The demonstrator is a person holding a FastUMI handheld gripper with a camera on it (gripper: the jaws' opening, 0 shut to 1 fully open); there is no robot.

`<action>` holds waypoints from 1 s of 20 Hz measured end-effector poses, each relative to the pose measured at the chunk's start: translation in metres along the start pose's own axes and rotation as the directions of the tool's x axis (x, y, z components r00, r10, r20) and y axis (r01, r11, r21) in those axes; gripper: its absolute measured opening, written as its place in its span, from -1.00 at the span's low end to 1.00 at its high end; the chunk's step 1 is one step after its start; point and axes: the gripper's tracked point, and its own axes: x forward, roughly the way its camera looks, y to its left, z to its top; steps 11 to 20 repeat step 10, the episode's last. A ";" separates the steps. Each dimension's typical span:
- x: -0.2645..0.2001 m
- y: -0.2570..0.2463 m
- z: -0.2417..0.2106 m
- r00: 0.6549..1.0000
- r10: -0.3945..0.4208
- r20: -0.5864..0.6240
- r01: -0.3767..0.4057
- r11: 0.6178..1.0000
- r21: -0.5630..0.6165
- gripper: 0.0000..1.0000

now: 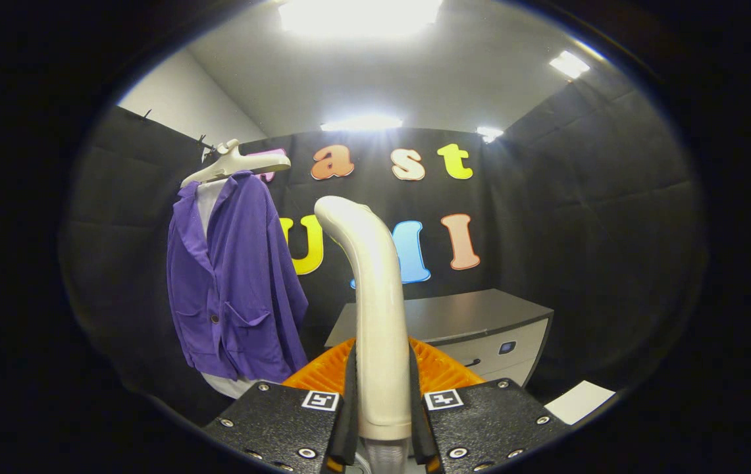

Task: Iron the clothes twice with a garment steamer, once on the left side and once on the right side.

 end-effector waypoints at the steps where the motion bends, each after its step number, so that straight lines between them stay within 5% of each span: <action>1: 0.000 0.002 -0.002 1.000 0.005 -0.005 -0.005 1.000 -0.001 -0.35; 20: 0.000 0.009 -0.009 0.999 0.039 -0.024 -0.040 0.999 -0.011 -0.35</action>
